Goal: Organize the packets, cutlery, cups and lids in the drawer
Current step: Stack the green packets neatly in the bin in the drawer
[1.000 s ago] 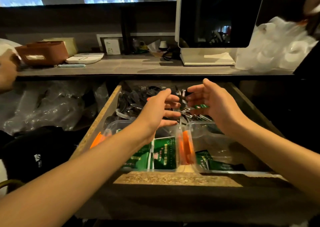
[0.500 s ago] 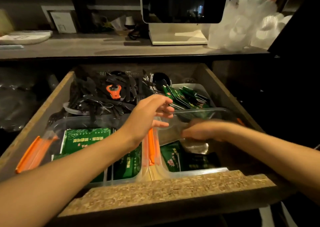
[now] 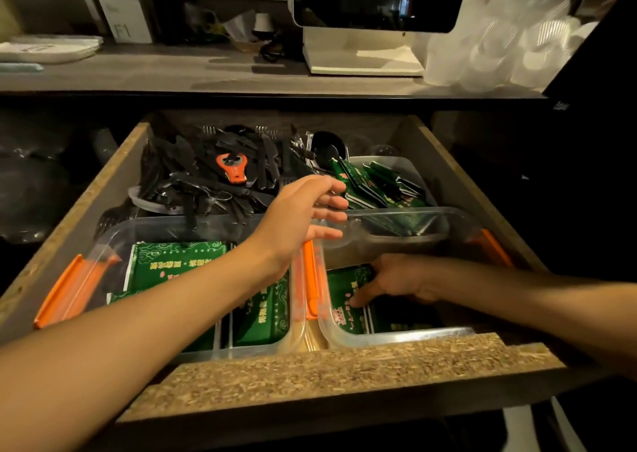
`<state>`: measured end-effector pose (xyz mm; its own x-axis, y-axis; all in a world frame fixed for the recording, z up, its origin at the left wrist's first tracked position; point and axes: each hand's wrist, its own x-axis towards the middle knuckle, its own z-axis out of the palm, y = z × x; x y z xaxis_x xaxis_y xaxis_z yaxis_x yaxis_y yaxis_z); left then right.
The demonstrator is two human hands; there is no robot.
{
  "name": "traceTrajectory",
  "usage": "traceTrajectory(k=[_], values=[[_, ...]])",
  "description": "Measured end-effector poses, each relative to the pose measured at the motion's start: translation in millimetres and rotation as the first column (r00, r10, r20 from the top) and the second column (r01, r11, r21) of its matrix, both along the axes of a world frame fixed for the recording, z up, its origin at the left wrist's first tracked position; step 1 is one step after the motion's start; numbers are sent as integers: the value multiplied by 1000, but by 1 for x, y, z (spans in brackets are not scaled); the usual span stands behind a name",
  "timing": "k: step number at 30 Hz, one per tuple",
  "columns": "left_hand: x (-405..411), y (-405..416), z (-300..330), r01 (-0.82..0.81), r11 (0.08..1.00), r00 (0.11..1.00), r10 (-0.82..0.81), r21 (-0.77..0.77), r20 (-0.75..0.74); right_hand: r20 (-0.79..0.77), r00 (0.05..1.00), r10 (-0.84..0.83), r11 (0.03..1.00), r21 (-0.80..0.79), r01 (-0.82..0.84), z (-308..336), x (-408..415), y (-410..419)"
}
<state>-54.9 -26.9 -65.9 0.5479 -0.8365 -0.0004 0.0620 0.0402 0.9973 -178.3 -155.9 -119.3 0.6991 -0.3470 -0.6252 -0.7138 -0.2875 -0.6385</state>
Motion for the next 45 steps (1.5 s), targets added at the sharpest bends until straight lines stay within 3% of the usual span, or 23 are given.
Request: traceTrajectory(k=[3,8,14,18,21,25,29,32,34,36,41,45], values=[[1,1,2,-13,1000,1000,13,-12,-3,73,997,15,1000,-10,-14,4,2,2],[1,1,3,-50,998,998,51,-28,34,284,955,-82,992,-72,106,12,8,-3],[4,2,1,-89,993,995,85,-82,-51,420,907,-33,931,-318,180,34,11,-4],[1,1,2,-42,994,996,33,-99,-84,740,664,-106,921,-178,345,58,5,-3],[-6,0,4,99,992,989,-107,-80,-103,851,513,-113,900,-131,416,69,4,3],[-22,3,10,222,971,907,-240,-93,-347,894,414,-171,851,-78,520,72,19,10],[-18,0,10,115,980,883,-176,-162,-434,874,444,-198,748,-158,645,89,42,4],[-6,-3,11,-72,984,878,-14,-160,-479,905,257,-340,674,43,738,115,55,-7],[-2,-6,7,-136,982,891,63,-132,-449,871,166,-463,646,203,736,123,65,-11],[-6,-7,6,-143,983,909,84,-116,-408,800,153,-580,612,304,730,114,76,-10],[-19,-6,3,27,995,946,-55,-93,-319,736,146,-661,515,303,802,83,86,-2],[-23,-10,-3,-48,999,993,49,12,-105,729,186,-658,556,304,774,82,81,0]])
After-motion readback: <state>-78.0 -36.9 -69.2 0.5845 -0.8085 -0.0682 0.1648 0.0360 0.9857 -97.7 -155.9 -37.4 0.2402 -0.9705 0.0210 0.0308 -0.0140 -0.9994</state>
